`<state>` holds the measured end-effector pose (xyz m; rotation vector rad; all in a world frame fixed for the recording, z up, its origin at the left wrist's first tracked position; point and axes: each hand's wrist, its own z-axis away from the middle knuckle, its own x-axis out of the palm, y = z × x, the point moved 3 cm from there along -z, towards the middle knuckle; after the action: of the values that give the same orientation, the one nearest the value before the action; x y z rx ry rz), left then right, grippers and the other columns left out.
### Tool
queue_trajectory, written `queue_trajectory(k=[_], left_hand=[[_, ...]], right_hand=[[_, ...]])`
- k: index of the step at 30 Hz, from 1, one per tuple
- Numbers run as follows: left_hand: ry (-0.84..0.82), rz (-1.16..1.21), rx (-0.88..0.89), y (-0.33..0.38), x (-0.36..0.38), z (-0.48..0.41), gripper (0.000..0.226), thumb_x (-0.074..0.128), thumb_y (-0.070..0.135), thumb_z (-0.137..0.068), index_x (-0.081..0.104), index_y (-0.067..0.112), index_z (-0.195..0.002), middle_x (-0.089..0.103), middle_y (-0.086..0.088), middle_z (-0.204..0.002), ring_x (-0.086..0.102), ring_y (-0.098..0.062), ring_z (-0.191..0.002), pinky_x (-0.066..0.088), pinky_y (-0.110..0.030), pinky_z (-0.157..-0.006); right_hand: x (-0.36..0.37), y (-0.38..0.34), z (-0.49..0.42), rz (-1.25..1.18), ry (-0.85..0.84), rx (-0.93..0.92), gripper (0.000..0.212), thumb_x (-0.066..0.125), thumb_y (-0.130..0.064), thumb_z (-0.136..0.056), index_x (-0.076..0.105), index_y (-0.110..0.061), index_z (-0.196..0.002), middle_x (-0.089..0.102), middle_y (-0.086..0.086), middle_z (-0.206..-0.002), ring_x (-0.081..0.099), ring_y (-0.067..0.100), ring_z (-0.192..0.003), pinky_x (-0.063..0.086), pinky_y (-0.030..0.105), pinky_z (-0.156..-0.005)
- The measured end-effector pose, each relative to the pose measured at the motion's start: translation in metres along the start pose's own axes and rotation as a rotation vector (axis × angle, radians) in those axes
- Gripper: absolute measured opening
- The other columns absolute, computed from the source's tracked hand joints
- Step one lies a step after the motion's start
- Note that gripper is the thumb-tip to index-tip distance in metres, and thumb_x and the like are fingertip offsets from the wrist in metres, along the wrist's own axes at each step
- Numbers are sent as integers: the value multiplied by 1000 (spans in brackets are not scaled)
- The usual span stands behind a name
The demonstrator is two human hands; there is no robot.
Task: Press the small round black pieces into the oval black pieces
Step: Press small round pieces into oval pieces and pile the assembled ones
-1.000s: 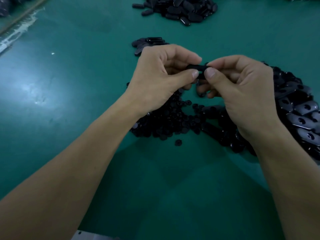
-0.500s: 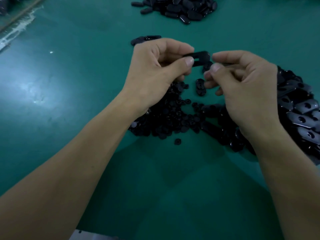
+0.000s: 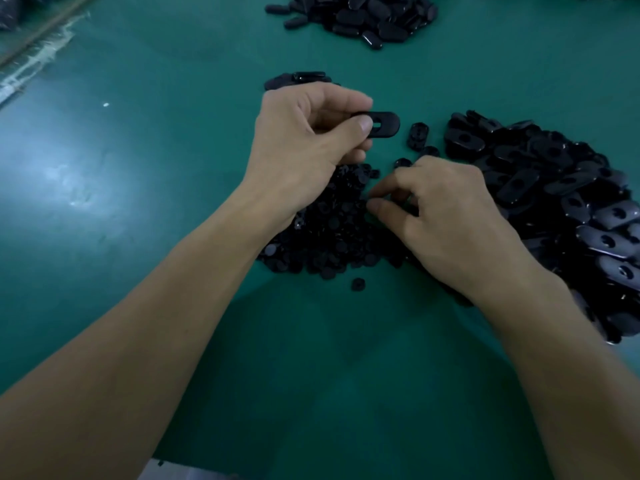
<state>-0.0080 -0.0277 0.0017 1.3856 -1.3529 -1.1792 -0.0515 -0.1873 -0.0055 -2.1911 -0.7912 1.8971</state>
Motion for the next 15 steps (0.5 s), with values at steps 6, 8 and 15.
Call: queue_trajectory(k=[6, 8, 15], left_hand=[[0, -4, -4, -1, 0, 0, 14, 71, -1, -91, 72, 13, -91, 73, 2, -72, 72, -12, -69, 59, -26, -68], [0, -5, -9, -2, -1, 0, 14, 71, 0, -91, 72, 14, -90, 73, 3, -71, 73, -12, -69, 59, -26, -68], [-5, -18, -15, -2, 0, 1, 13, 72, 1, -91, 73, 14, -92, 74, 2, -75, 74, -14, -71, 59, -26, -68]], right_hand=[[0, -1, 0, 23, -19, -4, 21, 66, -34, -95, 74, -20, -109, 56, 0, -93, 56, 21, -90, 50, 41, -82], [-1, -1, 0, 1, -14, 0, 15, 66, -28, -96, 76, -22, -106, 57, -1, -92, 56, 19, -87, 50, 38, -80], [0, -1, -2, 29, -14, 8, 15, 60, -24, -99, 74, -19, -105, 62, 1, -95, 58, 22, -88, 47, 35, -79]])
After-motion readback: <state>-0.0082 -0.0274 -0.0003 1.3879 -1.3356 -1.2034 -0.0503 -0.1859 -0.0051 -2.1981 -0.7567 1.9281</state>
